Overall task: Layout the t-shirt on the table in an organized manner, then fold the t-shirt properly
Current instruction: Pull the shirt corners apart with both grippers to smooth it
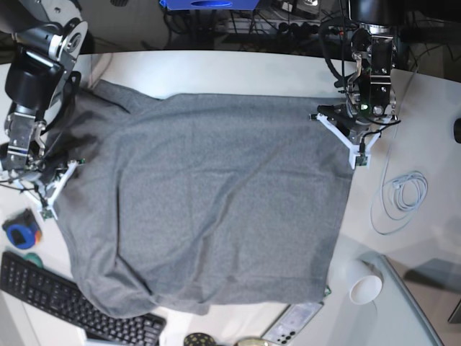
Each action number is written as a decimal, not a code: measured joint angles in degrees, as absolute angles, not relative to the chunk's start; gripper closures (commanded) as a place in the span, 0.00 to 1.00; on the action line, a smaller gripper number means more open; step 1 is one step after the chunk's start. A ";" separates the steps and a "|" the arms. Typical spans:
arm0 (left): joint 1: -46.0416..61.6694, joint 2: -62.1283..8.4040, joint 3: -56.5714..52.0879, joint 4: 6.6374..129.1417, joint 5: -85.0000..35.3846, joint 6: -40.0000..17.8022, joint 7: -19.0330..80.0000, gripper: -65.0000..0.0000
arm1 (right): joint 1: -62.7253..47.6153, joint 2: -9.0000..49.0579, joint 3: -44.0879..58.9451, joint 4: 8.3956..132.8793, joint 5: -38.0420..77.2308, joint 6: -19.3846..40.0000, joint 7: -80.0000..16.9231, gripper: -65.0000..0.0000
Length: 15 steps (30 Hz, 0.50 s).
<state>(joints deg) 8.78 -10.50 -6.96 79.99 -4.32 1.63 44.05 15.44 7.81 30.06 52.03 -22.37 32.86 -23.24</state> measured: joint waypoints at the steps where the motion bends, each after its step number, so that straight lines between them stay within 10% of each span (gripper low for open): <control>1: 8.91 -10.66 -7.07 79.83 -4.49 1.58 43.75 1.00 | 15.66 8.40 30.06 50.11 -22.31 32.01 -23.18 1.00; 15: 13.21 -10.17 -7.07 84.75 1.45 1.63 45.84 1.00 | 3.88 3.25 29.89 68.86 -22.33 23.99 -29.98 1.00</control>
